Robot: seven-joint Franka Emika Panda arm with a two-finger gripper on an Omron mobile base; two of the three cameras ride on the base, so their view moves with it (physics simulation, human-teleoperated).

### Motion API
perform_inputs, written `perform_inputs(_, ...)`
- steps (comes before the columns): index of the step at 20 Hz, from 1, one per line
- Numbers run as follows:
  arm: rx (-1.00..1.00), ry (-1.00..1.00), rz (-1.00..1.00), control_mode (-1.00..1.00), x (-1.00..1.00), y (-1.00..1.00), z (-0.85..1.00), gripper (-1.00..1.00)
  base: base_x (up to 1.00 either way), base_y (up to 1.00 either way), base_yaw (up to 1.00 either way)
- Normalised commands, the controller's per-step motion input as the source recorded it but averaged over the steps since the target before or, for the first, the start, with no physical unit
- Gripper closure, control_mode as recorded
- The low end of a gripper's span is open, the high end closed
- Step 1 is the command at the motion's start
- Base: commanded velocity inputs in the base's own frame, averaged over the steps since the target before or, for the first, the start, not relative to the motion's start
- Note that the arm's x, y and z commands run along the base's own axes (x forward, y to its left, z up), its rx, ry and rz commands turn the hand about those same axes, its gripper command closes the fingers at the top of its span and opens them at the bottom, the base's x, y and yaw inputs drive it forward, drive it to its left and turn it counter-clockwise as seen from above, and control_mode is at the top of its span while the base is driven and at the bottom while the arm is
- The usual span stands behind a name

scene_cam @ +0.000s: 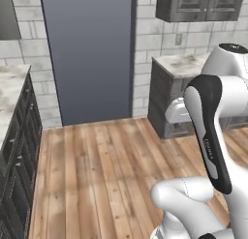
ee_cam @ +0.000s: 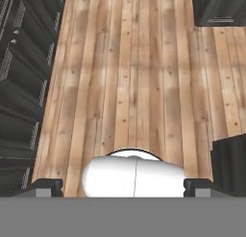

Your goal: There is a tray on the dining counter. Grab the cup, mug, and pitcher and place them on the tray. The pitcher may be placed next to the tray if it cannot fit the tray.

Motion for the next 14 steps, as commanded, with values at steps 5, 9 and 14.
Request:
perform_inputs(5,0.0,0.0,0.0,1.0,0.0,0.0,0.0,-1.0,1.0,0.0,0.0)
perform_inputs(9,0.0,0.0,0.0,1.0,0.0,0.0,0.0,-1.0,1.0,0.0,0.03)
perform_inputs(14,0.0,0.0,0.0,1.0,0.0,0.0,0.0,-1.0,1.0,0.0,0.31)
